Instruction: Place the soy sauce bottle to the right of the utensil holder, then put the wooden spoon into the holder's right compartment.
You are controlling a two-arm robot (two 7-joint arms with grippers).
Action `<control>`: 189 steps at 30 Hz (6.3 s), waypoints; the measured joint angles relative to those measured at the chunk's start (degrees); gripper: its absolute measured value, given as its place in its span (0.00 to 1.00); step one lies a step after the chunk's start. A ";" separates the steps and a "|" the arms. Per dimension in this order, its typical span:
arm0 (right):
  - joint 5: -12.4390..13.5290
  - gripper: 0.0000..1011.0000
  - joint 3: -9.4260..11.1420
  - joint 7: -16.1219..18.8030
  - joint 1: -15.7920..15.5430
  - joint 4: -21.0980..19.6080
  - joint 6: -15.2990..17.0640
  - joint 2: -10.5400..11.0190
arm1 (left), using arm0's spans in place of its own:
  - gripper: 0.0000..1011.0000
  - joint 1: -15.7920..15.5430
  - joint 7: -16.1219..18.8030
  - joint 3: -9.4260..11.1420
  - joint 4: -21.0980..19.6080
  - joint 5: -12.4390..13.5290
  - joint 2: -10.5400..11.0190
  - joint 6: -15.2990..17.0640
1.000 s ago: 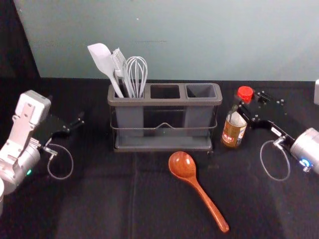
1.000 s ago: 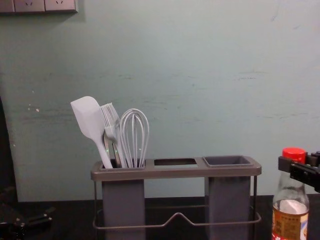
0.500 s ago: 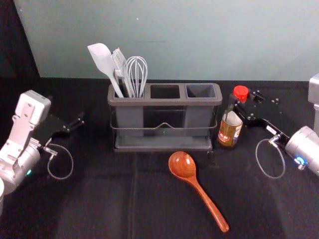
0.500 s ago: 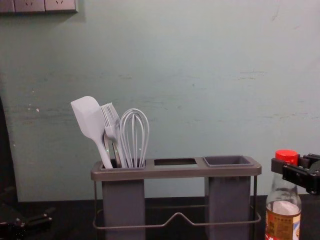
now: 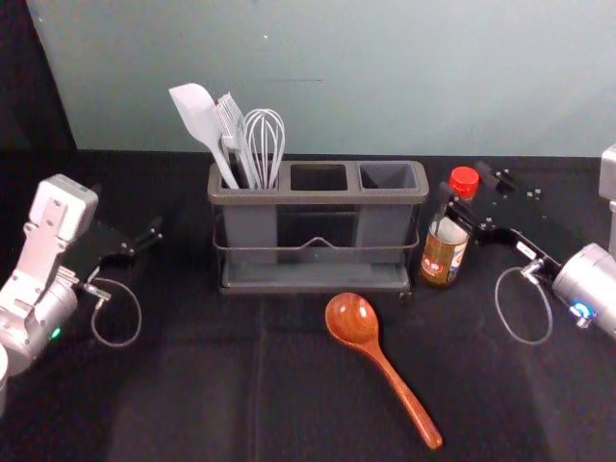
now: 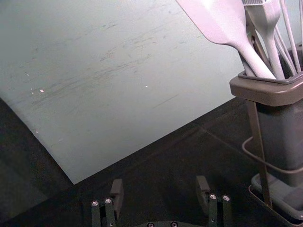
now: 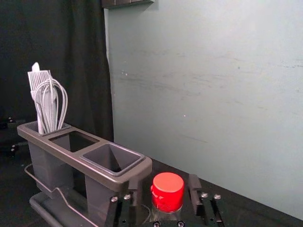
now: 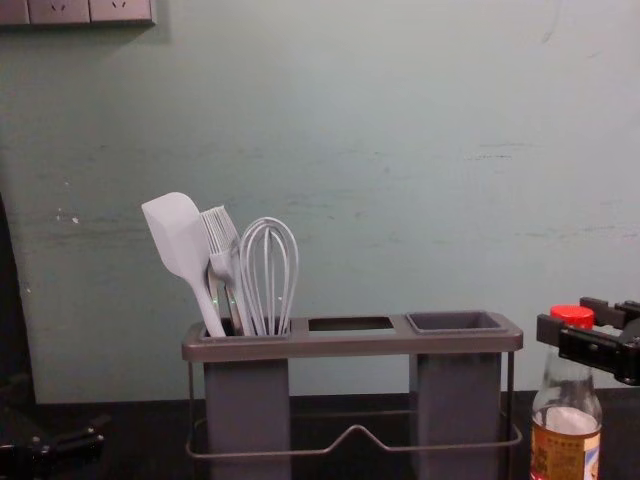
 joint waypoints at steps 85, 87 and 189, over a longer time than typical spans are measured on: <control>-12.40 0.99 -13.43 -1.98 0.94 -18.08 49.73 1.35 | 0.99 0.00 0.00 0.00 0.00 0.00 0.00 0.00; -12.47 0.99 -13.43 -2.12 1.28 -17.02 49.74 0.49 | 0.99 0.00 0.00 0.00 0.00 0.00 0.00 0.00; -21.09 0.99 -12.25 -1.84 2.86 -7.76 47.61 -9.89 | 0.99 0.00 0.00 0.00 0.00 0.00 0.00 0.00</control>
